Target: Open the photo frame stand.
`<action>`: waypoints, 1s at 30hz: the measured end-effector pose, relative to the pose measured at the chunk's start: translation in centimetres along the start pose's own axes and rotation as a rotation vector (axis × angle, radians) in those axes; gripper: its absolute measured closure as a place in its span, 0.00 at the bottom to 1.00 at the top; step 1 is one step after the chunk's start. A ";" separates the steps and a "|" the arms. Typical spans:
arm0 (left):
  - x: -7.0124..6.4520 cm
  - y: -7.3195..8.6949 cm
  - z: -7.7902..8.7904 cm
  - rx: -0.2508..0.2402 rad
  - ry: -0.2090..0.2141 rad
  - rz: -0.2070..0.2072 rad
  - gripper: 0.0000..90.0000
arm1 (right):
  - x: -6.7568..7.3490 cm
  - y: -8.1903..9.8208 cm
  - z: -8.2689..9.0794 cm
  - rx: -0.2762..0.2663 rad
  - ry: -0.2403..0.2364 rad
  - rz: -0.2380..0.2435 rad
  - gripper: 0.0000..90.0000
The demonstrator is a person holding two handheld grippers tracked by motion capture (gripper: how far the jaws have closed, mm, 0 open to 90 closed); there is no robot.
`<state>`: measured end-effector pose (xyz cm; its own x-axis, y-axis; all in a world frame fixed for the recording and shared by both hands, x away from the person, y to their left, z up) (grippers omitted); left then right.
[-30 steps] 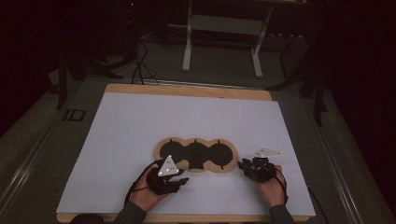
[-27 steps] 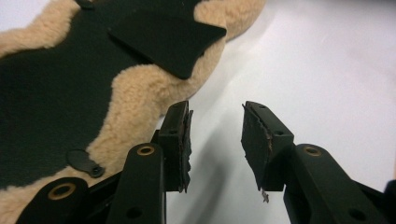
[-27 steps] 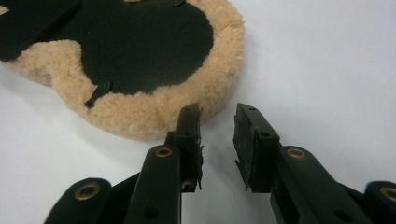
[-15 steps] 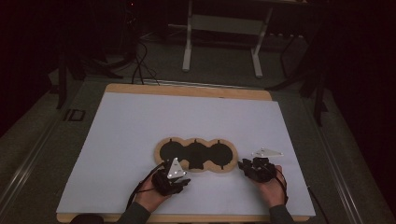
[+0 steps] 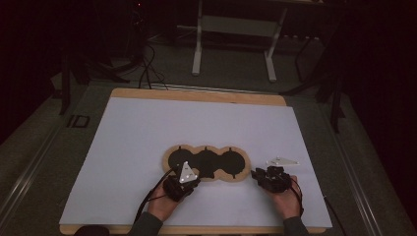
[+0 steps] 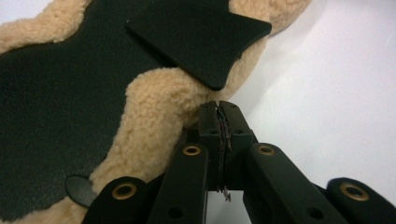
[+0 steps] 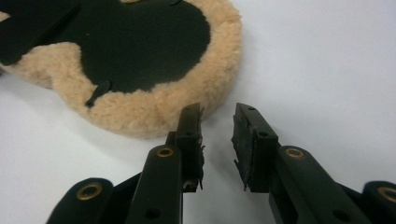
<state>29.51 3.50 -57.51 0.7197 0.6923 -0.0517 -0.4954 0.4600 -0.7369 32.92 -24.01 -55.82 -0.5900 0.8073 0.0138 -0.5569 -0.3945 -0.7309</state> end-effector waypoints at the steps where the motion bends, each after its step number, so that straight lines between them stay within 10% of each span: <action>1: 0.0 -0.1 0.0 -0.004 -0.002 0.001 0.97 | 0.0 0.0 0.0 0.001 0.008 -0.001 0.80; 30: 1.0 -3.4 1.7 -0.111 0.011 0.083 0.99 | -0.4 0.0 0.1 0.010 0.038 -0.017 0.64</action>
<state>31.09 3.57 -53.94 0.6842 0.7190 -0.1226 -0.4970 0.3366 -0.7998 33.11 -24.39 -55.80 -0.5578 0.8300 0.0004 -0.5730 -0.3847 -0.7237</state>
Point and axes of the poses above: each handheld gripper's, and its own axes: z roughly backward along the jaws, y roughly out of its underside, x roughly to its left, the point moved 5 cm from there along -z, roughly forward along the jaws, and after that the axes turned 6 degrees about z, right-handed, at the moved point
